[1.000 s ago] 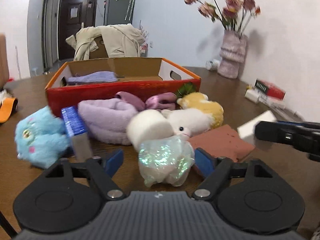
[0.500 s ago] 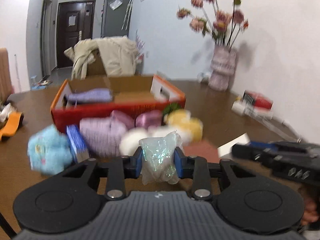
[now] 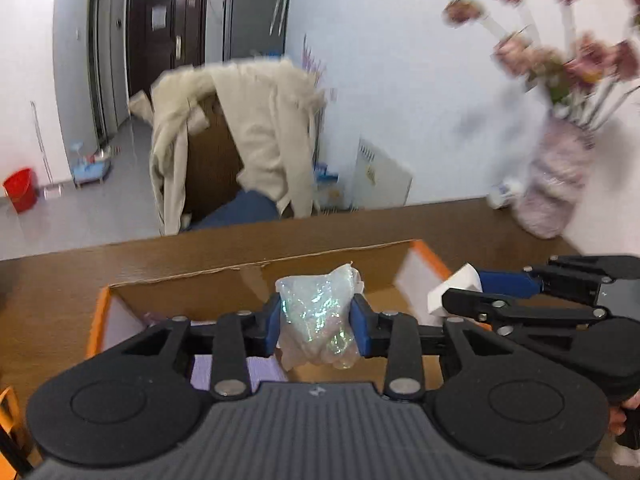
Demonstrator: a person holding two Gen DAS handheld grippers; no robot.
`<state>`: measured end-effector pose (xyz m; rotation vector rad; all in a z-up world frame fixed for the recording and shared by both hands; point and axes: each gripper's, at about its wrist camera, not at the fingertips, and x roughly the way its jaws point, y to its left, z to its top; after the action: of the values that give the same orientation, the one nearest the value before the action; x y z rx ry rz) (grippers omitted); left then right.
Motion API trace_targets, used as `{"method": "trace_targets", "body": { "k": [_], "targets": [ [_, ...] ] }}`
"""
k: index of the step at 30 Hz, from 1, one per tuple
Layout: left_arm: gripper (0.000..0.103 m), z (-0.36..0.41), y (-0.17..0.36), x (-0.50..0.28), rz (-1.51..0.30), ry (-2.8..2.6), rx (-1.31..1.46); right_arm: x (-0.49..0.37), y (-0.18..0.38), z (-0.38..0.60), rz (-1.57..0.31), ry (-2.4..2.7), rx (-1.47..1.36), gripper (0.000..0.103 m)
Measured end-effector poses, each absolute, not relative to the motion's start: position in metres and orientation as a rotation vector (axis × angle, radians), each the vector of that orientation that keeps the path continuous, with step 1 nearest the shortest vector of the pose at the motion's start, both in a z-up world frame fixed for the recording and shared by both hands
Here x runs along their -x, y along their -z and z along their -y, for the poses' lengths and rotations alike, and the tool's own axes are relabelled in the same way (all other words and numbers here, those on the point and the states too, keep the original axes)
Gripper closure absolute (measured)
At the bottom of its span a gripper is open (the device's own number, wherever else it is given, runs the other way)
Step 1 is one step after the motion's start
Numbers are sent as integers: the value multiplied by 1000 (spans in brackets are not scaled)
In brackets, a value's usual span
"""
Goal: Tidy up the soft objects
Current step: 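Carry the clear plastic bag into the box and open the left gripper, then withdraw the left gripper from the box back toward the table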
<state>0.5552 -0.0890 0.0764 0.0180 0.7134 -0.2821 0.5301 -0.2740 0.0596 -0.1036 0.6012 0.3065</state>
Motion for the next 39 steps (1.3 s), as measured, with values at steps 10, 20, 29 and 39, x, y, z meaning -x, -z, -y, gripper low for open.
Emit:
{"method": "trace_targets", "body": {
  "k": [10, 20, 29, 39],
  "targets": [
    [26, 61, -56, -585, -750, 229, 3, -586, -29, 260, -614, -218, 106, 43],
    [17, 33, -144, -495, -628, 229, -15, -511, -106, 279, -494, -238, 137, 31],
    [6, -18, -194, -336, -446, 186, -56, -374, -161, 300, -373, -280, 147, 18],
    [1, -55, -142, -185, -291, 21, -54, -214, -116, 277, -265, -412, 118, 11]
  ]
}}
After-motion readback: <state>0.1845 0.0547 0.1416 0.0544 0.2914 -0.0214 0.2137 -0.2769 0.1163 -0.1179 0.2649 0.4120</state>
